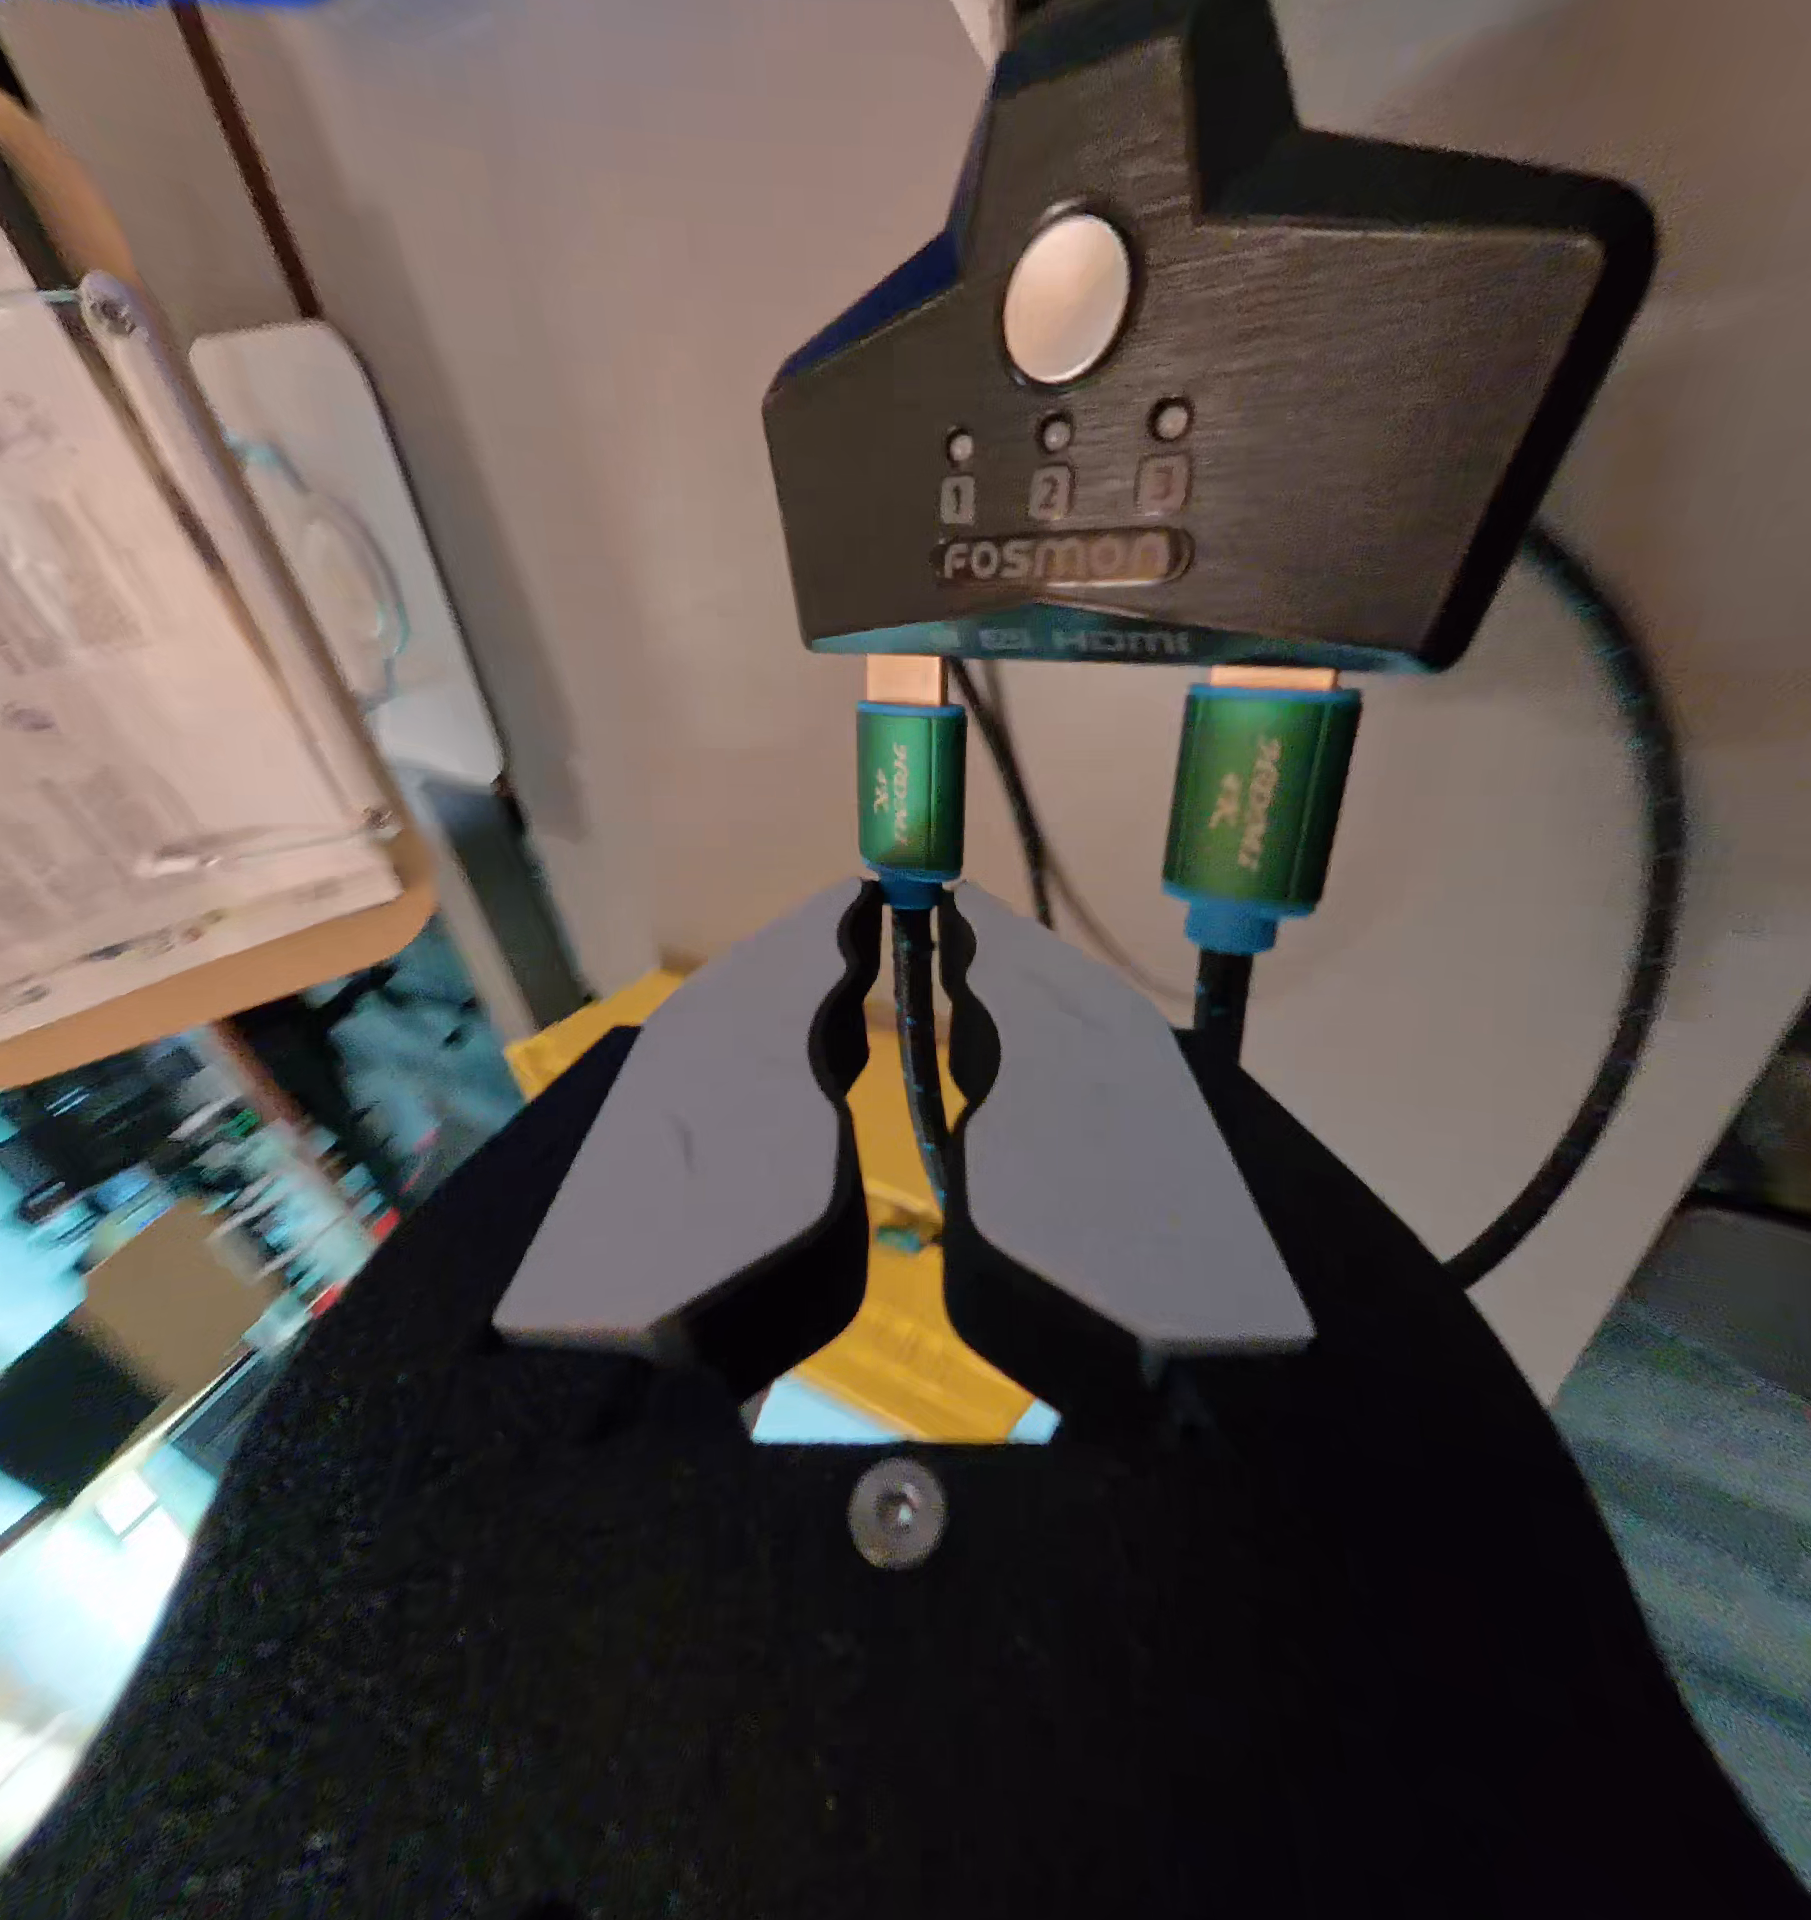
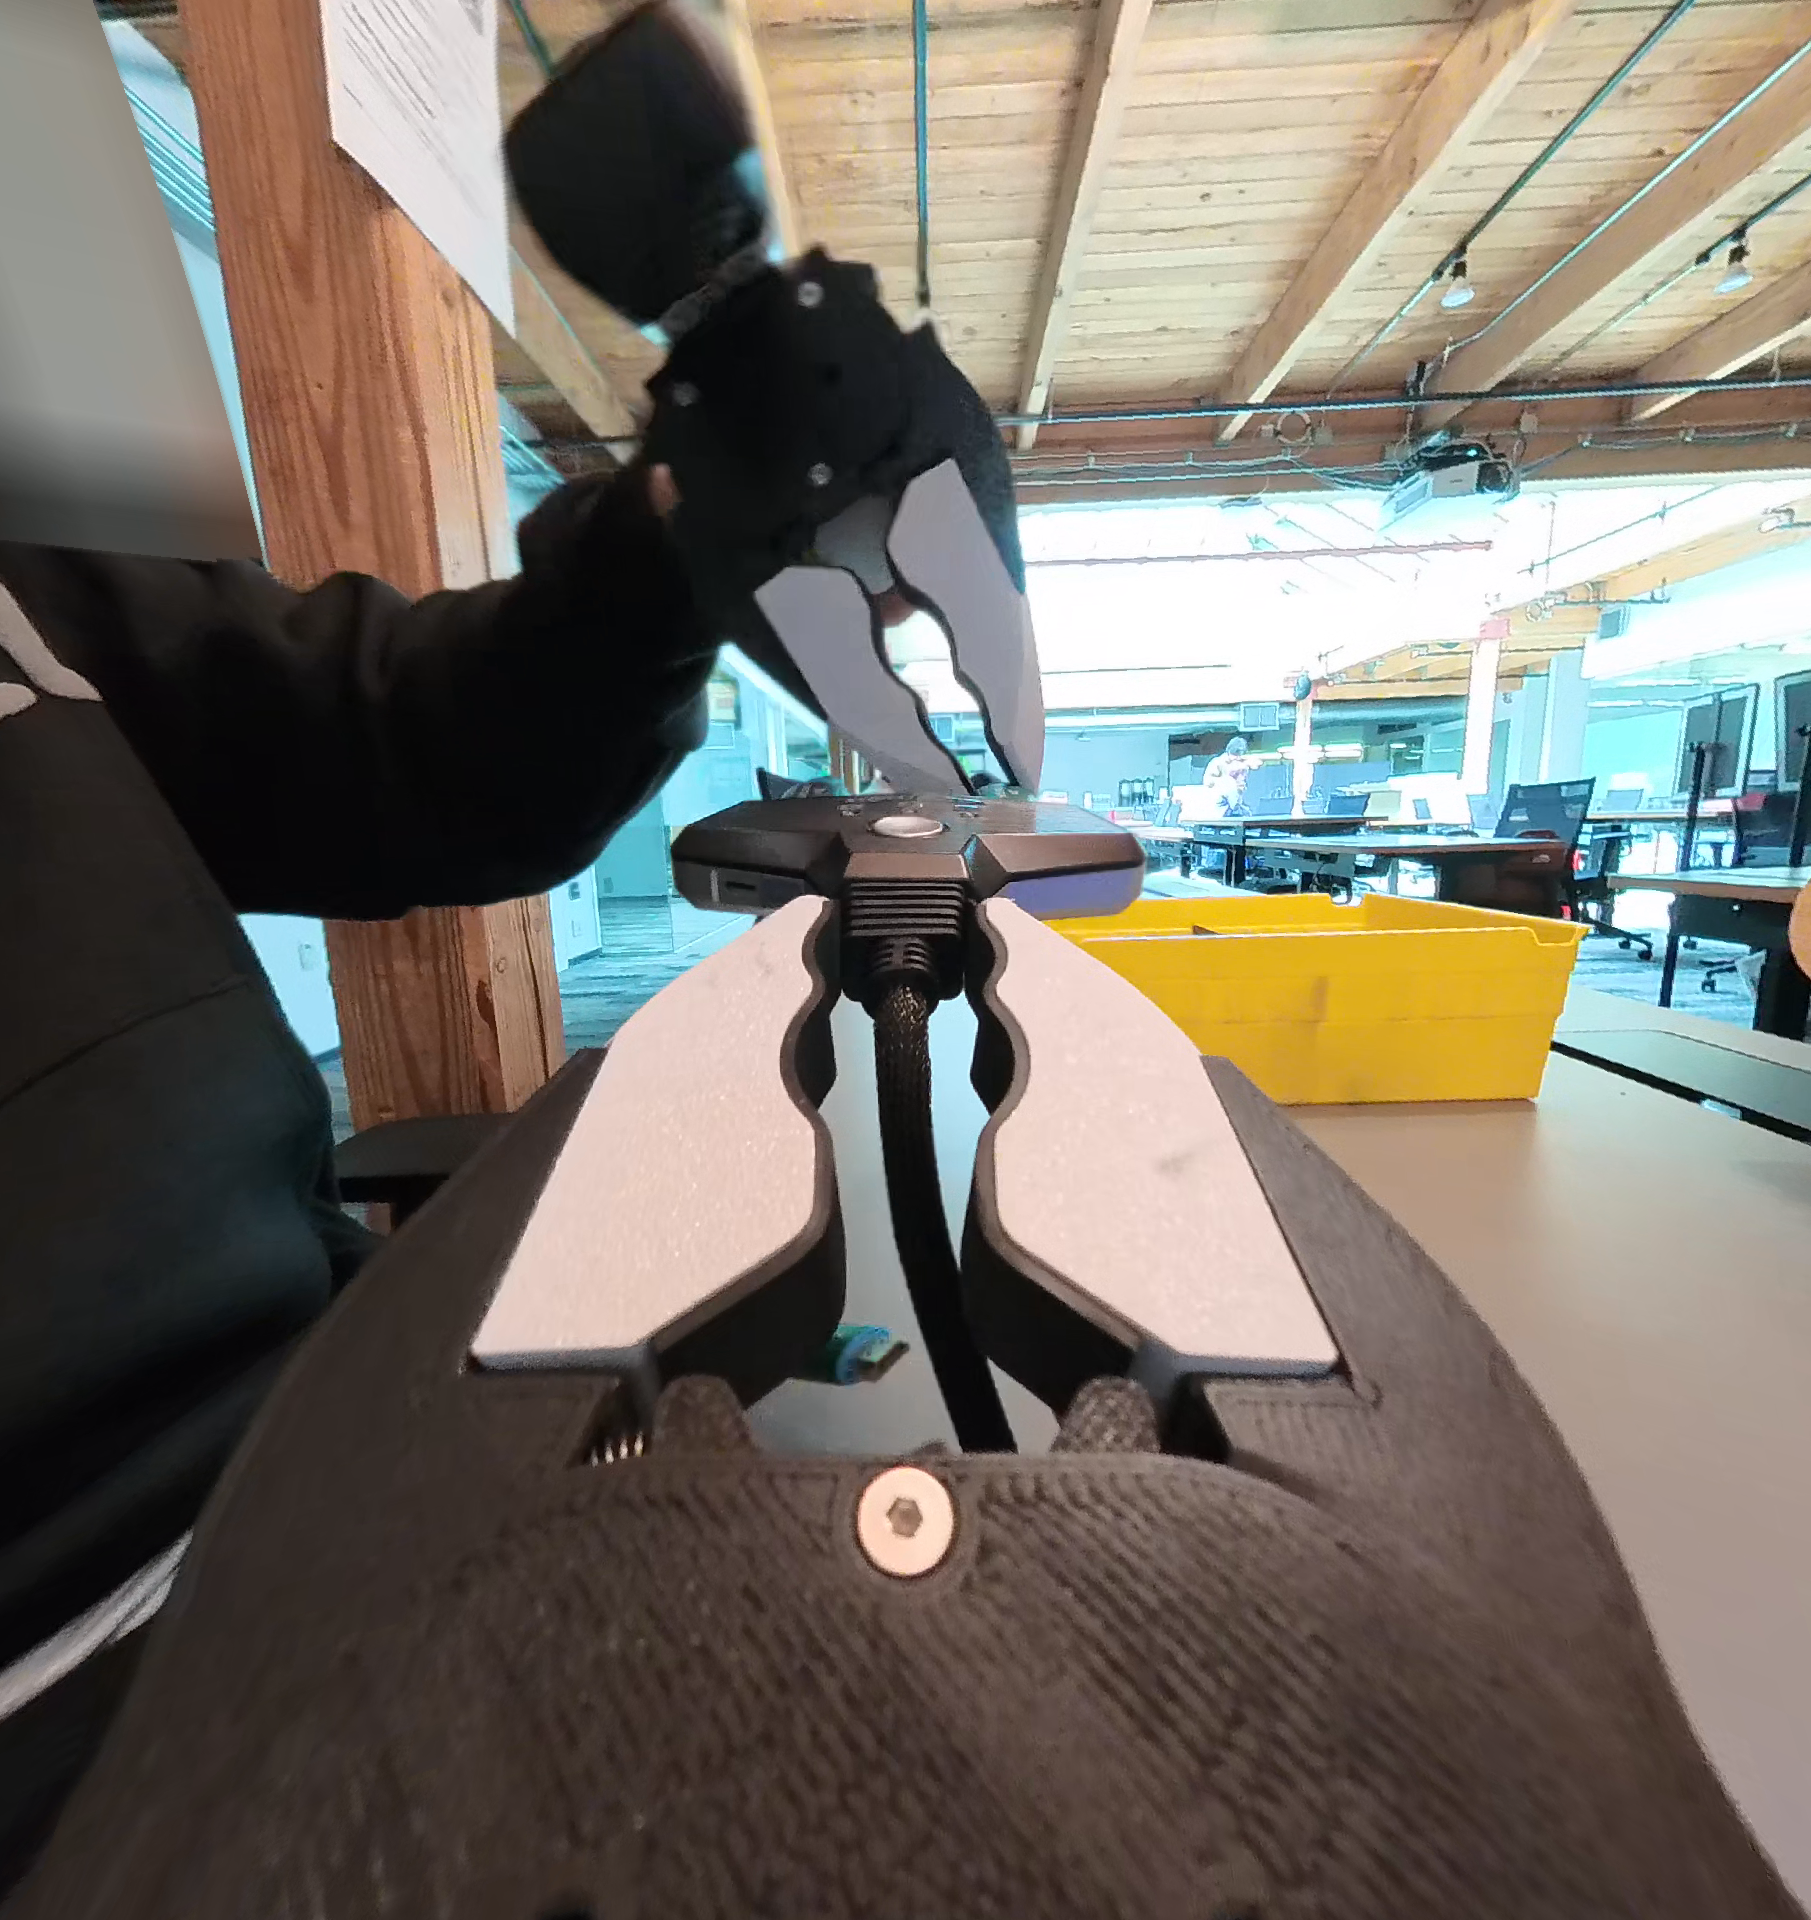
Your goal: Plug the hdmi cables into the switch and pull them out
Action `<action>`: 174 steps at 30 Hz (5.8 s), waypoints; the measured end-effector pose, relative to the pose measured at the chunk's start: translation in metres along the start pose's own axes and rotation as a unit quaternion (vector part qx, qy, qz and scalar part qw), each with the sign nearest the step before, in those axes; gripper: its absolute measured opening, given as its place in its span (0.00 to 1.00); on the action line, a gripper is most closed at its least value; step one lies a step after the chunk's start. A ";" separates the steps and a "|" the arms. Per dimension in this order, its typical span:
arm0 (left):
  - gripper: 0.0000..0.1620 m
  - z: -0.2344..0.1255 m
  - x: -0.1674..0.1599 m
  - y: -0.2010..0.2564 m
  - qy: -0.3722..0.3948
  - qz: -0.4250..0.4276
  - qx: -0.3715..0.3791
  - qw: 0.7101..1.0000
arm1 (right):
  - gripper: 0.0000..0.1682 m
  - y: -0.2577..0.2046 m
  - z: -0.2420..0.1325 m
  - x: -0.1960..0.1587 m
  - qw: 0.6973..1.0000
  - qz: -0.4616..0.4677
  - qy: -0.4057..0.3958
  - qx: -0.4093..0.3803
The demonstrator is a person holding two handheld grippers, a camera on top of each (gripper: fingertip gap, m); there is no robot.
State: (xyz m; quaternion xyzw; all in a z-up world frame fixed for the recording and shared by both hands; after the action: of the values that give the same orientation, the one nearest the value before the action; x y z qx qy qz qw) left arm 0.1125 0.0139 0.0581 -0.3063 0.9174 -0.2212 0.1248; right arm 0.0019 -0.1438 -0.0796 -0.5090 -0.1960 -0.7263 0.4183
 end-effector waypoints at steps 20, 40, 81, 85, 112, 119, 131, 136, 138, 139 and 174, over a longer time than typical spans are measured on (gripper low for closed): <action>0.12 0.016 -0.052 0.011 0.366 -0.169 -0.090 0.911 | 0.13 -0.008 0.001 0.002 0.999 -0.028 0.017 0.036; 0.06 0.017 -0.048 0.018 0.292 -0.117 -0.068 0.947 | 0.14 -0.009 0.005 -0.003 0.999 -0.040 -0.013 0.029; 0.25 0.093 -0.167 0.066 0.536 -0.439 0.095 0.715 | 0.13 -0.083 0.013 0.176 0.956 -0.264 0.042 -0.120; 0.25 0.113 -0.165 0.061 0.548 -0.450 0.064 0.702 | 0.13 -0.070 0.001 0.233 0.931 -0.301 -0.044 -0.202; 0.25 0.142 -0.151 0.075 0.518 -0.401 0.012 0.755 | 0.13 0.116 -0.035 0.259 0.769 -0.061 -0.371 -0.517; 0.25 0.144 -0.148 0.077 0.517 -0.393 0.005 0.761 | 0.13 0.135 -0.092 0.236 0.805 -0.076 -0.282 -0.517; 0.24 0.148 -0.146 0.079 0.508 -0.389 -0.002 0.769 | 0.48 0.120 -0.140 0.238 0.693 -0.017 -0.365 -0.622; 0.24 0.149 -0.147 0.080 0.505 -0.387 -0.005 0.772 | 0.51 0.055 -0.130 0.236 0.606 0.121 -0.545 -0.567; 0.24 0.150 -0.146 0.079 0.506 -0.388 -0.007 0.770 | 0.49 0.038 -0.136 0.229 0.578 0.120 -0.585 -0.556; 0.24 0.151 -0.145 0.078 0.505 -0.388 -0.009 0.771 | 0.38 0.035 -0.140 0.224 0.571 0.136 -0.593 -0.551; 0.22 0.153 -0.136 0.080 0.486 -0.361 -0.030 0.796 | 0.04 0.051 -0.127 0.172 0.647 -0.165 -0.207 -0.715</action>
State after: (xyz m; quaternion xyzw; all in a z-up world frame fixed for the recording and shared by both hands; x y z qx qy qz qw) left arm 0.2339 0.1045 -0.1010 -0.4713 0.6863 -0.3428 -0.4351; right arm -0.0528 -0.3337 0.0167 -0.7464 0.2221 -0.5737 -0.2538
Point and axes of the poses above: each gripper's, where its closed fingertips meet, z out along the fingers, x out of its top, y = z × x across the jaws, the point moved 10 cm from there along -z, back along the fingers, and after that the axes turned 7 degrees about z, right-handed, at the moved point
